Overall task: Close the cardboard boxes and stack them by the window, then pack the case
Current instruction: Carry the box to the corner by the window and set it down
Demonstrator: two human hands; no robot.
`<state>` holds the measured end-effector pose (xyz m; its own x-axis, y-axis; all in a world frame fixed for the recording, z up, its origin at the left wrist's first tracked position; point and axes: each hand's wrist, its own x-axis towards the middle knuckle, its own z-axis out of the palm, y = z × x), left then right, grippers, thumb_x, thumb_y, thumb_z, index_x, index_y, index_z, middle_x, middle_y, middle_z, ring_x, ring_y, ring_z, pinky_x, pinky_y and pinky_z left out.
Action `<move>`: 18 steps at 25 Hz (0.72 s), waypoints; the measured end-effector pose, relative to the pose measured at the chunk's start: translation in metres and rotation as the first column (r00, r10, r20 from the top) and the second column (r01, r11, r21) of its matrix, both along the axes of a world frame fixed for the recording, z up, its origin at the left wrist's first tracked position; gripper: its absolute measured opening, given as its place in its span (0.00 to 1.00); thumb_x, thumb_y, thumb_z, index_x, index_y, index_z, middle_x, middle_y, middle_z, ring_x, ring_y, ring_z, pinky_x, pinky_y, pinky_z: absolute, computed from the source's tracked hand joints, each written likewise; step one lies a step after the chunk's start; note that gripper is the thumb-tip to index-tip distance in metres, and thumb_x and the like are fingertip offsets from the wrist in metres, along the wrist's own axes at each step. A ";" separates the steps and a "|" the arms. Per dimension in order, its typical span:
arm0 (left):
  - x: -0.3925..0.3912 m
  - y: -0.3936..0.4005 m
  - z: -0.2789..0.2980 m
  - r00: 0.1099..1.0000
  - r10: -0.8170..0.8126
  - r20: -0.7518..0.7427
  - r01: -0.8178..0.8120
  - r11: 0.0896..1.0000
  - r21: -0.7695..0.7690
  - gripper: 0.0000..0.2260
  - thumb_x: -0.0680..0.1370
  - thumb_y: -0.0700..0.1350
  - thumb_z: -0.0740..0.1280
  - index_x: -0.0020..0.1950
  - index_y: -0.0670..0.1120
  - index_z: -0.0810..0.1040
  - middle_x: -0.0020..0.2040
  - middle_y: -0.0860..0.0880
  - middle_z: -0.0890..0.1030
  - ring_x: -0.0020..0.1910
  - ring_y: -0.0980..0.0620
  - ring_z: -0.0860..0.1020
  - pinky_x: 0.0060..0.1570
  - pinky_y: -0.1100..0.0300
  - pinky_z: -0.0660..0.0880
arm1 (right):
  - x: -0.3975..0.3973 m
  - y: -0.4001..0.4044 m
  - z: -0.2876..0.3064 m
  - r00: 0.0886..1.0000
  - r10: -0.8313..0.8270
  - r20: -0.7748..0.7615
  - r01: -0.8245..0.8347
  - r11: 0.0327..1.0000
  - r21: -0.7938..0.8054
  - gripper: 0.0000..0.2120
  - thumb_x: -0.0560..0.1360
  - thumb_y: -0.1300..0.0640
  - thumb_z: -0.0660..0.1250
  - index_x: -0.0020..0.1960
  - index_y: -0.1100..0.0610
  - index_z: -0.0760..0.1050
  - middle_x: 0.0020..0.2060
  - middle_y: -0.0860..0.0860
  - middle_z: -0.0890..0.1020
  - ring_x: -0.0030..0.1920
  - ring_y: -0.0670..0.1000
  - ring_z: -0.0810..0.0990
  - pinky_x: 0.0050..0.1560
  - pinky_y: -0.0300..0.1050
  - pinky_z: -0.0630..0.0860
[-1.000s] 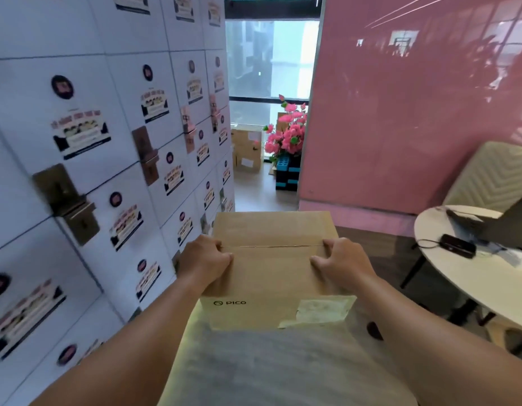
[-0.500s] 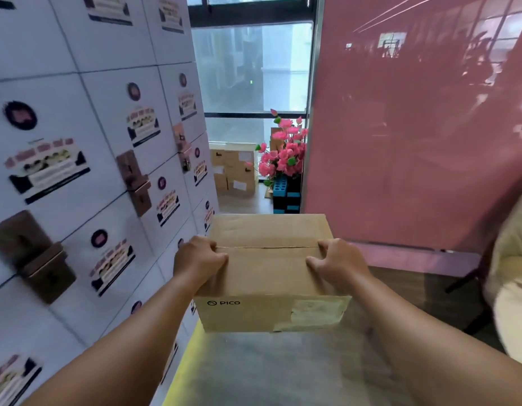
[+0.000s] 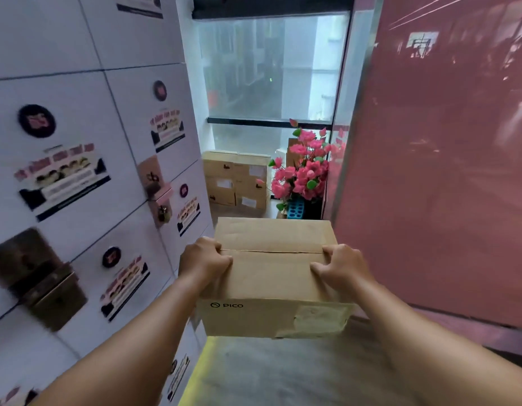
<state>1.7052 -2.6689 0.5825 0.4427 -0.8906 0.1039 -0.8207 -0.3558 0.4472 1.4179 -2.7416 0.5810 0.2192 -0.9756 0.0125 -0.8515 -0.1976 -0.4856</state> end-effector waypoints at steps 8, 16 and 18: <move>0.087 -0.262 0.007 0.998 -0.065 -0.009 0.065 0.998 0.010 0.11 0.68 0.49 0.71 0.33 0.42 0.76 0.31 0.48 0.77 0.32 0.50 0.76 0.28 0.61 0.63 | 0.089 -0.249 0.003 0.992 -0.129 0.007 0.129 0.992 0.002 0.20 0.71 0.46 0.72 0.56 0.60 0.82 0.51 0.55 0.85 0.54 0.58 0.81 0.55 0.50 0.78; 0.152 -0.506 -0.005 0.999 -0.023 -0.024 0.023 1.000 -0.016 0.08 0.69 0.48 0.71 0.37 0.44 0.78 0.37 0.49 0.81 0.40 0.47 0.79 0.37 0.57 0.74 | 0.160 -0.501 -0.005 0.994 -0.106 0.009 0.106 0.994 -0.003 0.13 0.68 0.44 0.67 0.44 0.53 0.81 0.39 0.50 0.82 0.44 0.56 0.81 0.44 0.48 0.77; 0.167 -0.561 -0.005 0.999 0.011 -0.046 -0.012 1.000 -0.021 0.05 0.69 0.47 0.72 0.39 0.48 0.78 0.40 0.48 0.81 0.43 0.45 0.80 0.41 0.56 0.74 | 0.179 -0.561 -0.005 0.997 -0.073 -0.008 0.073 0.997 -0.019 0.12 0.69 0.45 0.67 0.41 0.53 0.78 0.37 0.48 0.78 0.43 0.56 0.80 0.41 0.46 0.74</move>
<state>1.8721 -3.2302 0.5772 0.4579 -0.8831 0.1019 -0.7950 -0.3555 0.4915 1.5969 -3.3030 0.5755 0.1473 -0.9887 0.0290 -0.8680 -0.1433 -0.4754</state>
